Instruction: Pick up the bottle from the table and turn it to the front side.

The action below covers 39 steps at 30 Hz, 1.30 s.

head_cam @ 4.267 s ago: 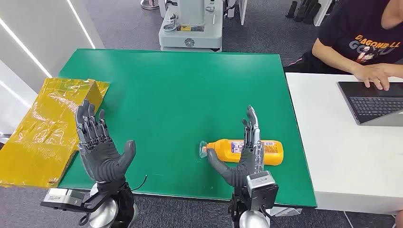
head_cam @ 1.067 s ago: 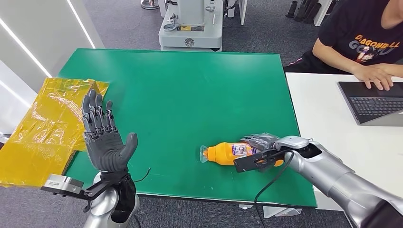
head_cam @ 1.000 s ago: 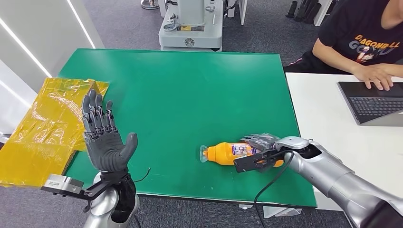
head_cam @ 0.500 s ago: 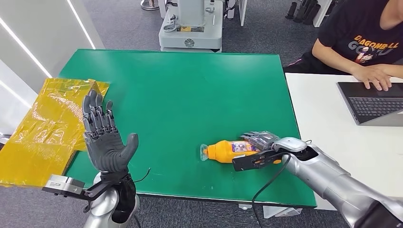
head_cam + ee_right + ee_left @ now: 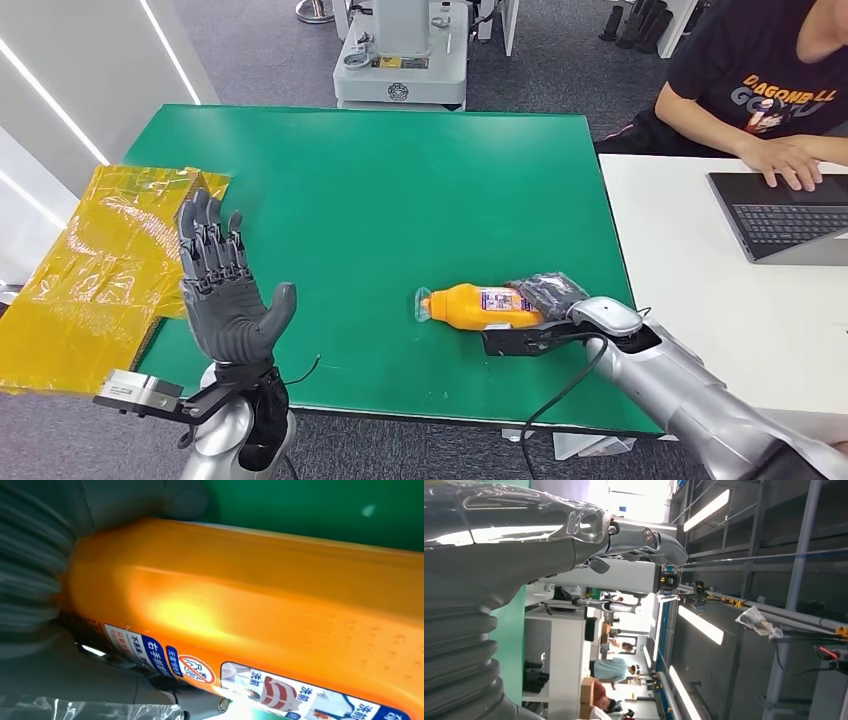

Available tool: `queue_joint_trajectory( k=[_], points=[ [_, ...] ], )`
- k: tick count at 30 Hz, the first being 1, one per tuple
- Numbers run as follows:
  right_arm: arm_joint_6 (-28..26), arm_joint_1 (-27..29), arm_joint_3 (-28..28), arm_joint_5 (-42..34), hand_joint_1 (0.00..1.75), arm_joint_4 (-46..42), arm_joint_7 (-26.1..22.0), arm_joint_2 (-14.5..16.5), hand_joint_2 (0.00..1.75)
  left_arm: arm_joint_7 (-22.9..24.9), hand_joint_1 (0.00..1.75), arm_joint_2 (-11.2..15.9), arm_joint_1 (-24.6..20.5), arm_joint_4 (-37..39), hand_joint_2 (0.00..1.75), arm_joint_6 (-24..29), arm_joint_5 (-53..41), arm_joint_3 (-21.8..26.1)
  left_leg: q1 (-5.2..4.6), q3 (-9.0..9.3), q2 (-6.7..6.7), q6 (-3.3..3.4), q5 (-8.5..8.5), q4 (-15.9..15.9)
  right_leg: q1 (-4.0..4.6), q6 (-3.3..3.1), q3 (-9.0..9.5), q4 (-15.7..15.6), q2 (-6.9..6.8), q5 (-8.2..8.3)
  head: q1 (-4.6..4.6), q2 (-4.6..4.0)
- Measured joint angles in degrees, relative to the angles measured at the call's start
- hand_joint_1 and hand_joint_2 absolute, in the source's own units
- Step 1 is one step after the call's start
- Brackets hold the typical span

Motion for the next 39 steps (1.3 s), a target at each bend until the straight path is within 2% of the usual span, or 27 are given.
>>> queue_joint_trajectory(
  k=[5,13,19,24,29,35,39],
  points=[
    [-5.8,3.9,-4.5,1.5,1.75,-1.7,-0.2,1.4,1.75,0.0,0.00,-0.3,0.5,0.0,1.75,-0.2,-0.6,0.0,0.00,-0.04,-0.04,0.00,0.00,0.0,0.00,0.00,-0.01,0.0,-0.04,-0.01,0.00,0.00],
    [-21.4,13.2,-16.2,3.7,1.75,-10.2,-0.8,5.1,1.75,0.0,0.00,-0.9,1.0,0.0,1.75,0.0,-0.7,0.0,0.00,-0.20,-0.09,0.00,-0.01,0.0,0.01,-0.03,-0.17,0.0,-0.08,-0.05,0.01,0.00],
    [-33.2,18.8,-23.8,4.7,1.75,-17.4,-4.2,9.3,1.75,0.3,0.00,-1.0,0.8,0.1,1.75,-0.1,0.6,0.0,0.00,-0.20,-0.08,-0.01,-0.02,-0.1,0.01,-0.03,-0.21,0.0,-0.07,-0.08,-0.01,0.00],
    [-39.8,22.3,-27.1,4.7,1.75,-21.9,-7.4,11.4,1.75,1.0,0.00,-1.2,0.1,1.2,1.75,-1.7,3.1,-0.2,0.00,-0.20,-0.06,-0.01,-0.01,-0.1,0.01,-0.03,-0.20,0.0,-0.06,-0.08,-0.01,0.00],
    [-42.2,24.4,-28.1,3.7,1.75,-24.8,-9.7,12.6,1.75,2.3,0.00,-1.4,-1.3,3.4,1.75,-4.5,7.1,-0.9,-0.01,-0.20,-0.05,0.00,-0.01,0.0,0.00,-0.03,-0.20,0.0,-0.05,-0.08,-0.01,0.00],
    [-41.5,24.9,-28.1,2.3,1.75,-25.8,-11.6,13.6,1.75,5.9,0.00,-1.4,-3.2,6.8,1.75,-8.7,9.1,-3.2,-0.01,-0.20,-0.05,0.00,-0.01,0.0,0.00,-0.04,-0.20,0.0,-0.05,-0.07,0.00,0.00],
    [-40.7,24.8,-28.0,2.3,1.75,-25.8,-12.1,14.2,1.75,6.7,0.00,-1.2,-4.4,9.2,1.75,-10.1,9.3,-4.6,0.00,-0.20,-0.06,-0.01,-0.01,0.0,0.01,-0.04,-0.20,0.0,-0.05,-0.07,-0.01,0.00]
  ],
)
